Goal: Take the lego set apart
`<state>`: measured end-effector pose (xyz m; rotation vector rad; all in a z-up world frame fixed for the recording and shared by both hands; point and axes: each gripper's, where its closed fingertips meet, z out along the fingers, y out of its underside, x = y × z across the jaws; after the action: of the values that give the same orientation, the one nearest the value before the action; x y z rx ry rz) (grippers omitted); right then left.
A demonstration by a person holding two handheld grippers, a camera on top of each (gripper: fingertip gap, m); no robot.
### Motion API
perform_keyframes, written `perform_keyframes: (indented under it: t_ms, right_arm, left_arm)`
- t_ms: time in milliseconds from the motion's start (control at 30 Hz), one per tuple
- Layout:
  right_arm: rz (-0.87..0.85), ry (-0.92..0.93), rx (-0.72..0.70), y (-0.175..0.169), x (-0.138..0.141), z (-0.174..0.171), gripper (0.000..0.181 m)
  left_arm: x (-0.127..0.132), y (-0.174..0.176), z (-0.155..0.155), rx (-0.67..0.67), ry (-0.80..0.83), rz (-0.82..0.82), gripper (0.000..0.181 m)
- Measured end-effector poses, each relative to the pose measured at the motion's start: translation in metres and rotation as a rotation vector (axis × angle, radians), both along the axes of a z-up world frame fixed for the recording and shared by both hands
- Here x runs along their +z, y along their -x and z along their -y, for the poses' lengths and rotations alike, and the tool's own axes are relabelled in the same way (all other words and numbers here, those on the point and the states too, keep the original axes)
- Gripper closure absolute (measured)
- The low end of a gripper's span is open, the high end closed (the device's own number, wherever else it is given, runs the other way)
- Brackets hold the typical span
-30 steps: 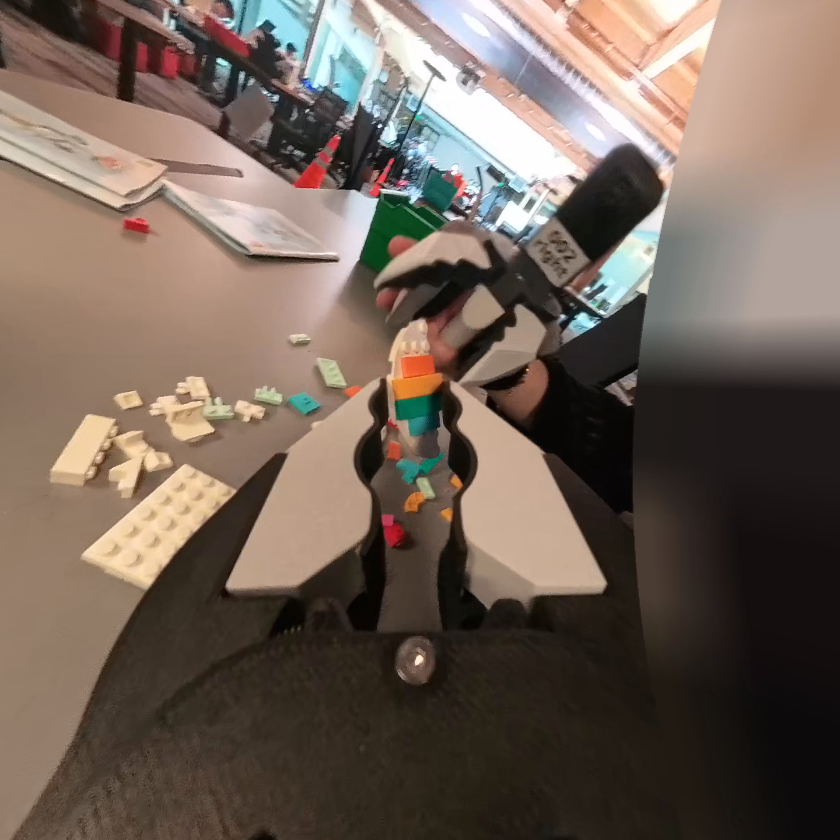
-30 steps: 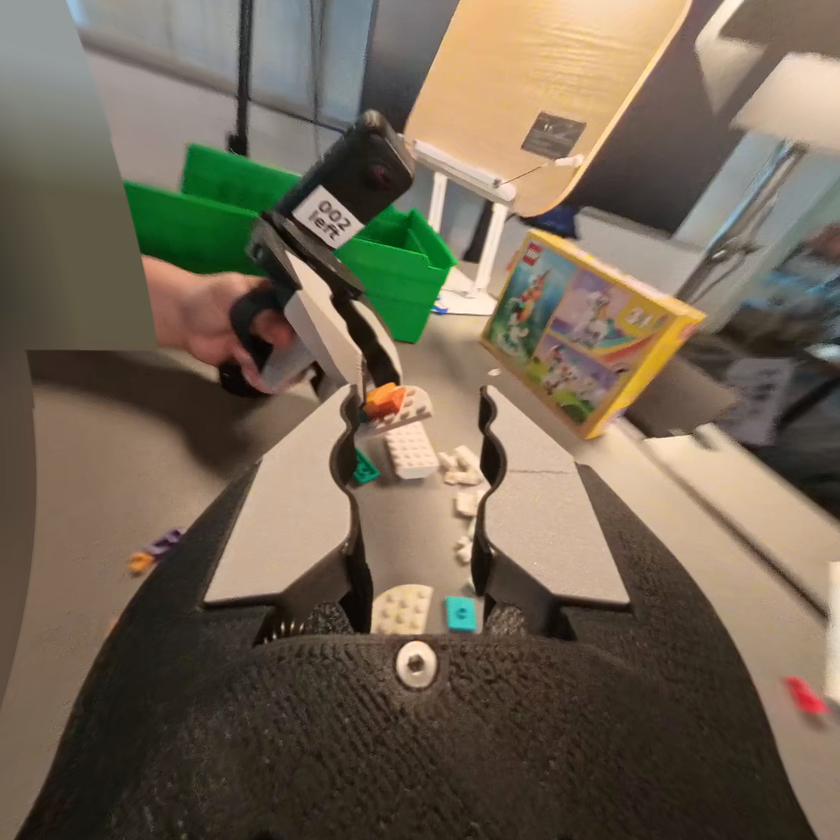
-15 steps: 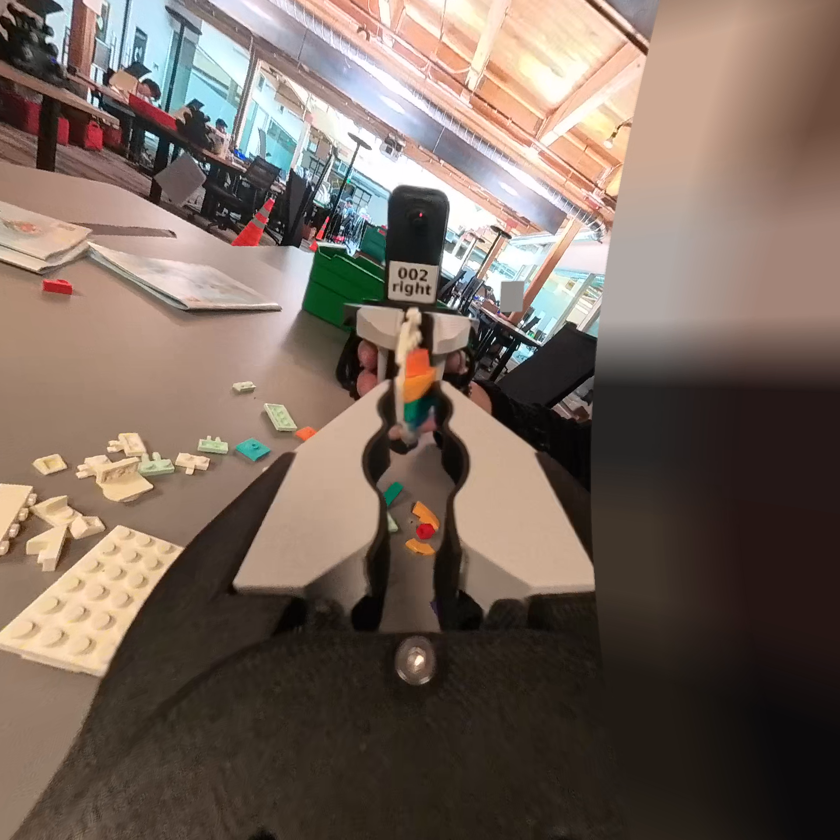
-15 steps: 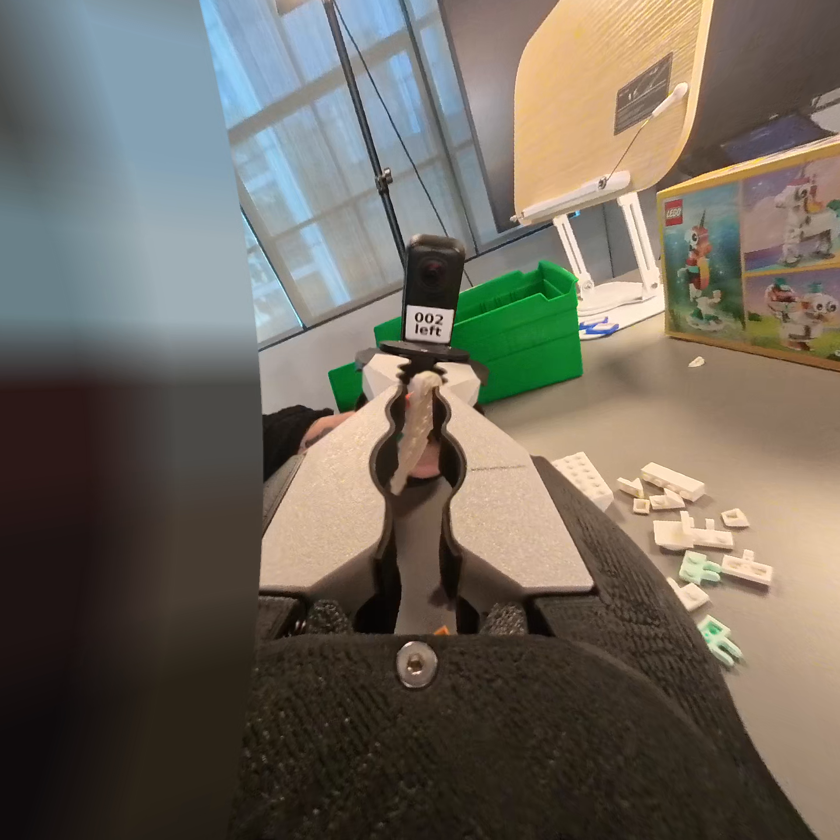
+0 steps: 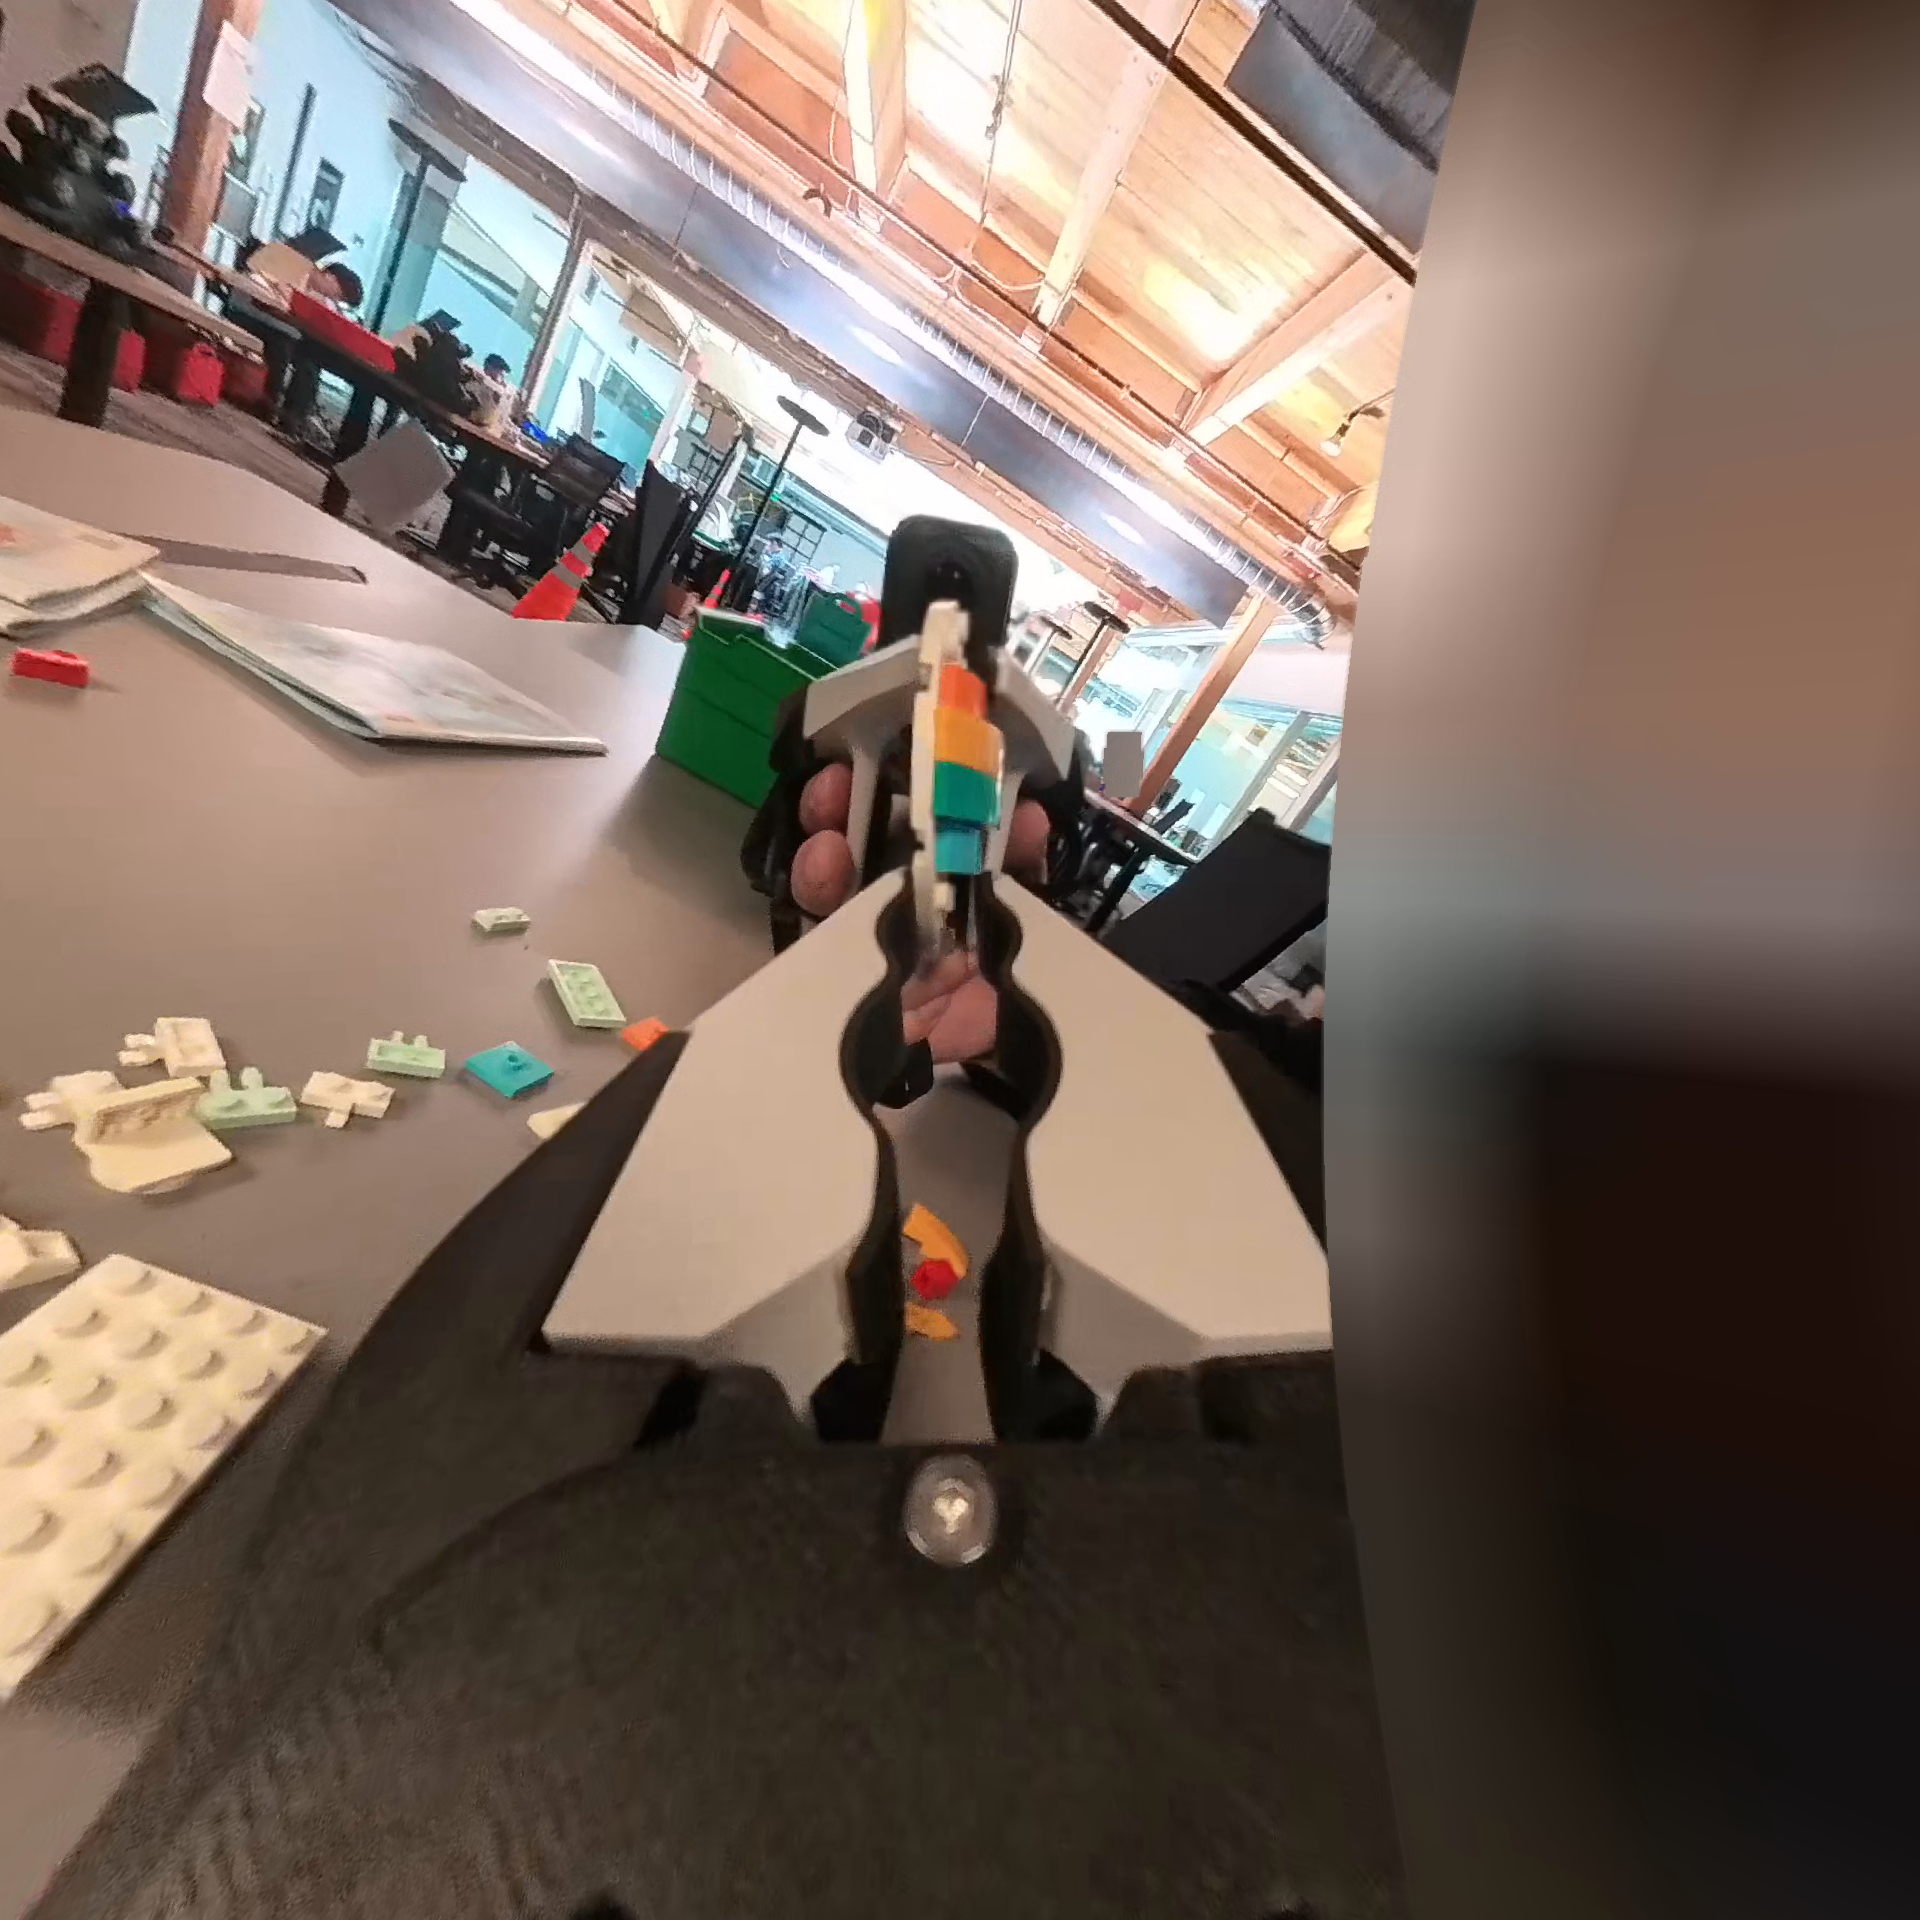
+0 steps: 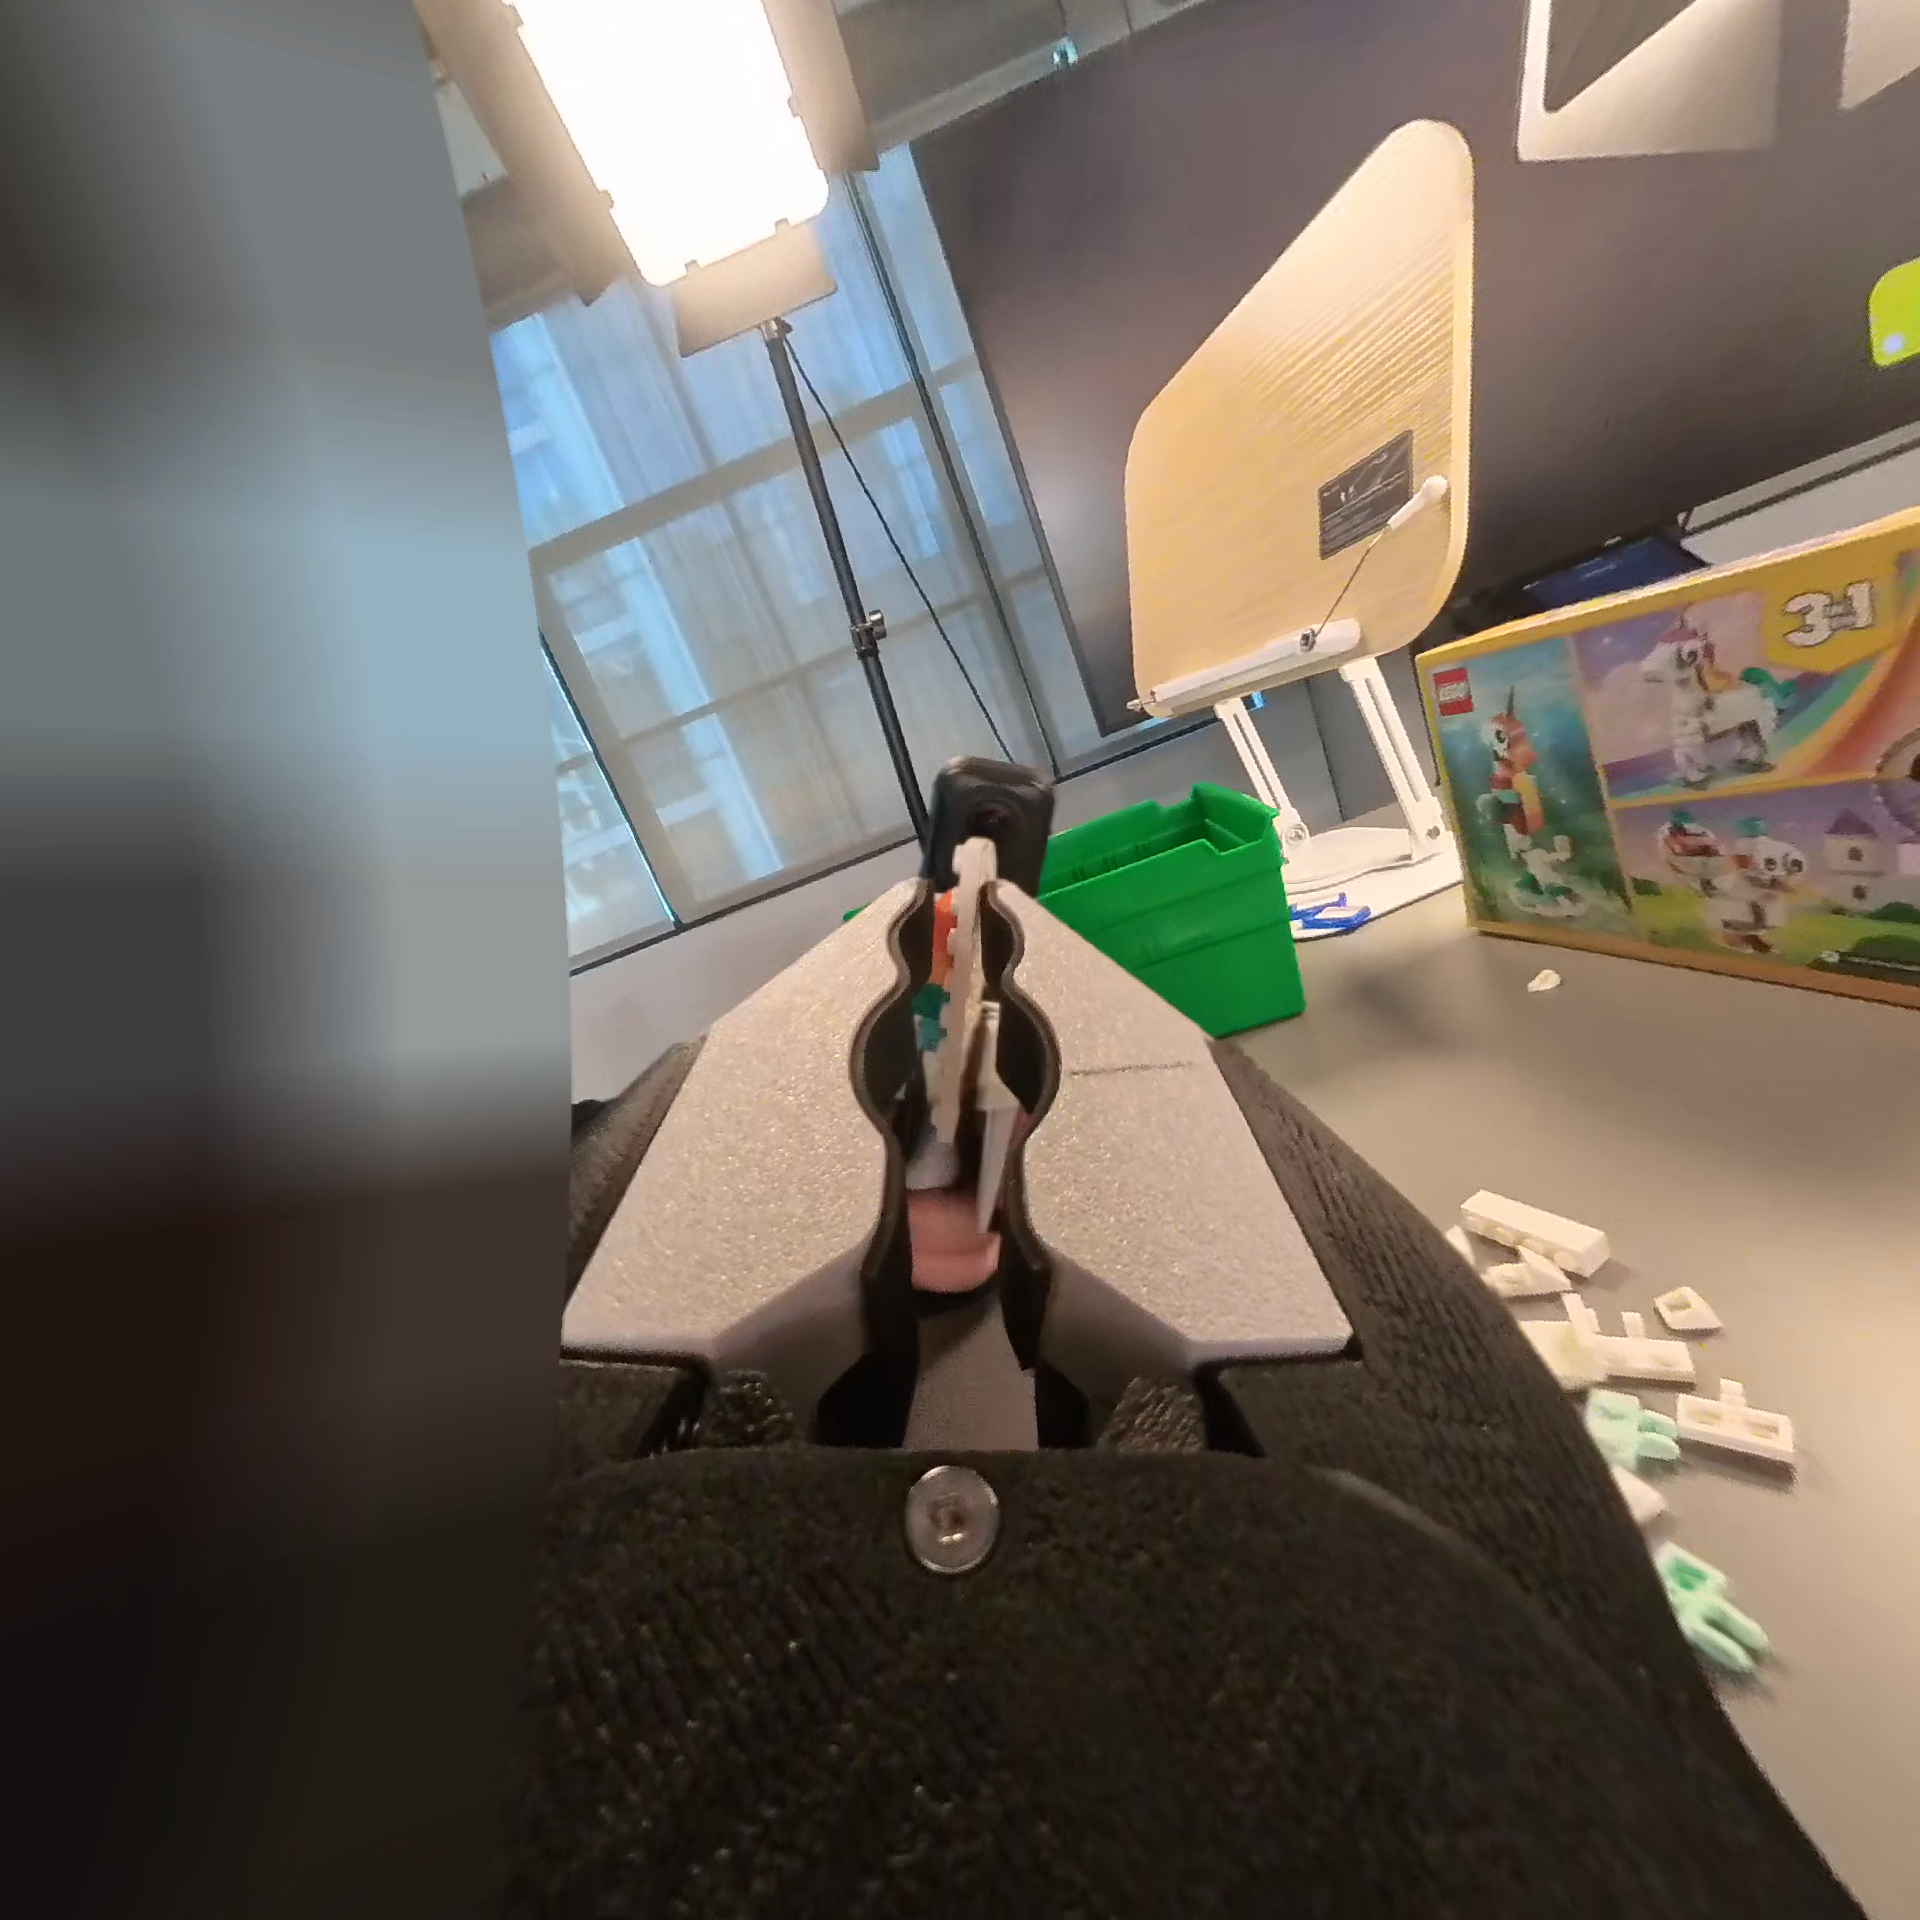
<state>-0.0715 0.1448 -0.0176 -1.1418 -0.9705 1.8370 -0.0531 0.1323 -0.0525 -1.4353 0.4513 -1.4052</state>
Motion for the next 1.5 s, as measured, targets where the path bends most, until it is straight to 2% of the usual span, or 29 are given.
perform_keyframes:
  t_ms: [33, 100, 167, 233, 333, 433, 567, 833, 967, 1033, 1133, 1267, 1367, 1500]
  right_arm:
    - [0.006, -0.016, -0.002, -0.001, -0.001, -0.001, 0.174]
    - [0.063, -0.076, -0.026, -0.001, -0.009, -0.005, 0.173]
    - [0.178, -0.235, -0.116, 0.001, -0.027, -0.014, 0.169]
    - [0.329, -0.515, -0.247, 0.001, -0.049, -0.025, 0.160]
    - [0.530, -1.057, -0.397, -0.004, -0.077, -0.034, 0.135]
    - [0.638, -1.520, -0.393, -0.003, -0.098, -0.023, 0.140]
    - [0.675, -1.734, -0.356, 0.005, -0.109, -0.009, 0.152]
    - [0.770, -1.770, -0.186, -0.001, -0.131, 0.002, 0.155]
    - [0.820, -1.799, -0.196, 0.000, -0.133, 0.000, 0.155]
    - [0.814, -1.751, -0.275, 0.003, -0.124, -0.007, 0.155]
    - [0.742, -1.629, -0.416, 0.007, -0.102, -0.018, 0.156]
    - [0.652, -1.452, -0.504, 0.008, -0.079, -0.023, 0.156]
    - [0.614, -1.338, -0.503, 0.008, -0.069, -0.021, 0.156]
    - [0.610, -1.126, -0.364, 0.000, -0.071, -0.019, 0.157]
  left_arm:
    - [0.000, 0.001, 0.000, 0.006, -0.009, -0.019, 0.177]
    - [-0.009, 0.005, -0.005, 0.027, 0.039, -0.097, 0.177]
    - [-0.024, 0.011, -0.012, 0.069, 0.093, -0.211, 0.177]
    - [-0.046, 0.018, -0.019, 0.129, 0.144, -0.386, 0.177]
    - [-0.074, 0.027, -0.022, 0.178, 0.180, -0.626, 0.177]
    - [-0.088, 0.024, -0.017, 0.146, 0.223, -0.716, 0.177]
    - [-0.103, 0.018, -0.008, 0.083, 0.268, -0.793, 0.177]
    - [-0.119, 0.011, 0.004, 0.017, 0.240, -0.936, 0.177]
    - [-0.119, 0.011, 0.003, 0.038, 0.167, -1.012, 0.176]
    - [-0.110, 0.015, -0.006, 0.094, 0.156, -0.943, 0.177]
    - [-0.084, 0.021, -0.018, 0.174, 0.128, -0.753, 0.176]
    - [-0.058, 0.021, -0.024, 0.230, 0.044, -0.578, 0.176]
    - [-0.046, 0.022, -0.024, 0.253, -0.019, -0.537, 0.178]
    - [-0.047, 0.013, -0.019, 0.242, -0.074, -0.617, 0.178]
